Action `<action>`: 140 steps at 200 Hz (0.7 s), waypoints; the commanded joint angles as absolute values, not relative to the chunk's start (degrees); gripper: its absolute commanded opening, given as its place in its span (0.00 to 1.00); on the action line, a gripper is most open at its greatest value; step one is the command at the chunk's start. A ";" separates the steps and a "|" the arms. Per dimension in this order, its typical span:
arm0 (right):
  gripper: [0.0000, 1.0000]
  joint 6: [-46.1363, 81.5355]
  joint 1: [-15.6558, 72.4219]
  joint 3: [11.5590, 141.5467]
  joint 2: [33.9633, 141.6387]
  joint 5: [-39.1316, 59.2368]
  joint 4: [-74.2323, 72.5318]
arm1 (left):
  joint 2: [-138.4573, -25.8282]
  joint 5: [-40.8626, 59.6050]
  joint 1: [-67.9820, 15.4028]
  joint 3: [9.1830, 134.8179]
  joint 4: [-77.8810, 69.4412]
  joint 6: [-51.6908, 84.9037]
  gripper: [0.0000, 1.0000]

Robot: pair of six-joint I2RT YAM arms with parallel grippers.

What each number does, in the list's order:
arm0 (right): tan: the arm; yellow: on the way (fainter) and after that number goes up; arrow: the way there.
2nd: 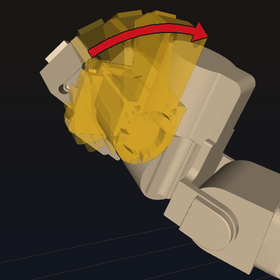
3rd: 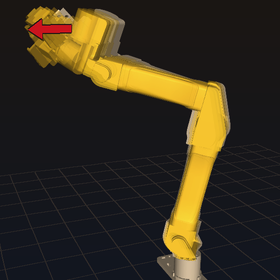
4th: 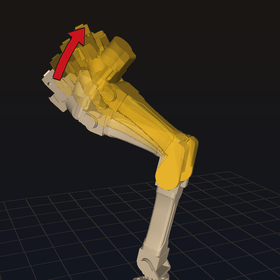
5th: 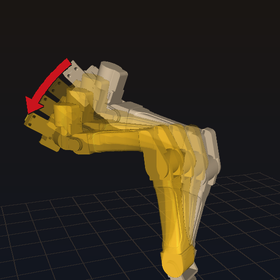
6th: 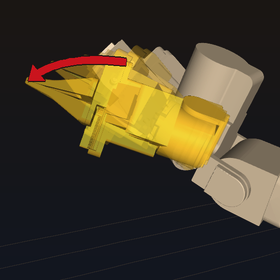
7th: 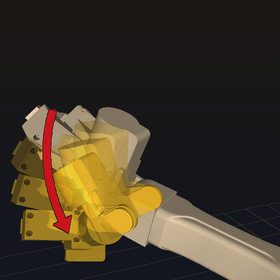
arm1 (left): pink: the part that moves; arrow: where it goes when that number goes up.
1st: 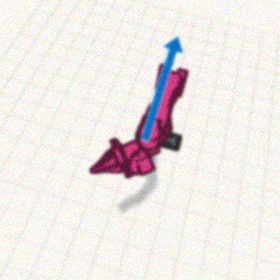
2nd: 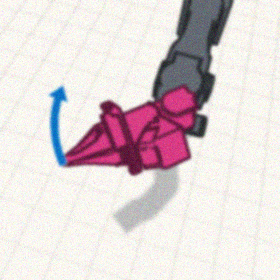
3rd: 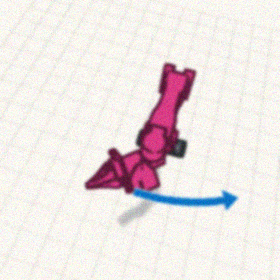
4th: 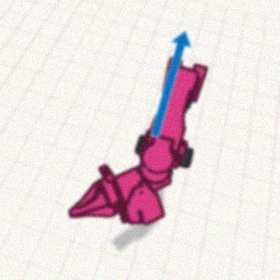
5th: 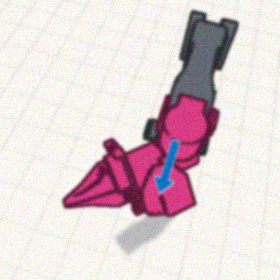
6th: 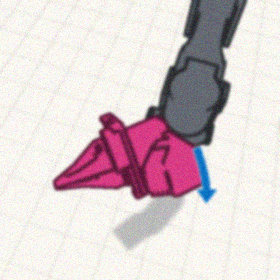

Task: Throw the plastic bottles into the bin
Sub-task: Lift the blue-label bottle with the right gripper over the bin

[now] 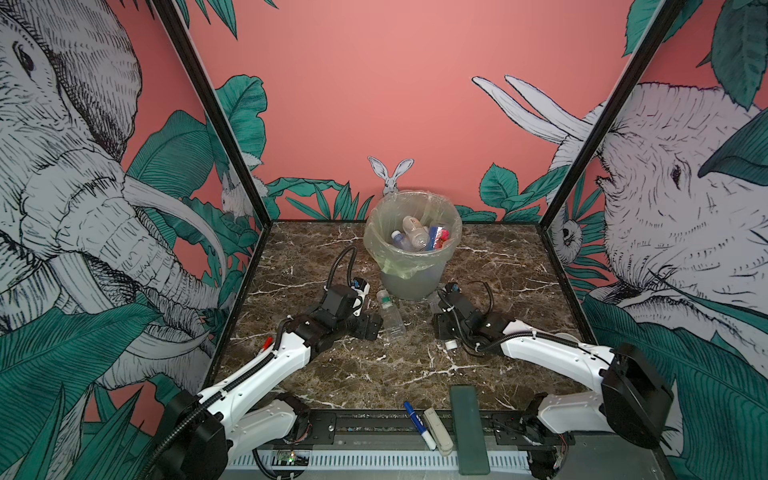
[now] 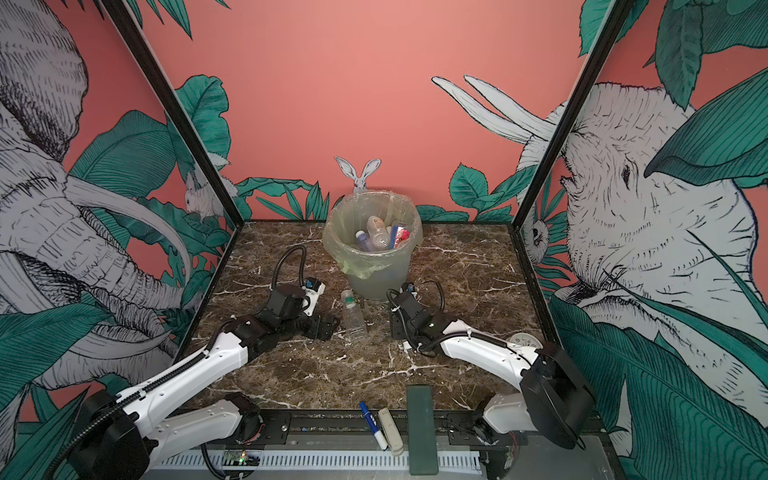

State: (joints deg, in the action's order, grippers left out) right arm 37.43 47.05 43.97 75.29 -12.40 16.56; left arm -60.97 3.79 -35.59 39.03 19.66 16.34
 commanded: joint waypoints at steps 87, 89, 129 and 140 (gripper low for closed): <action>0.45 26.52 46.90 39.19 53.41 -19.39 14.14 | -59.86 3.10 -36.63 37.79 18.03 17.53 1.00; 0.45 26.23 46.93 39.31 53.14 -19.42 14.12 | -59.86 3.15 -36.64 37.77 18.00 17.50 1.00; 0.45 20.68 46.93 44.30 49.49 -19.01 14.38 | -59.87 3.22 -36.74 38.12 17.95 17.43 0.99; 0.45 19.20 46.91 46.25 49.06 -18.90 14.67 | -59.93 3.00 -36.74 38.22 18.18 17.41 1.00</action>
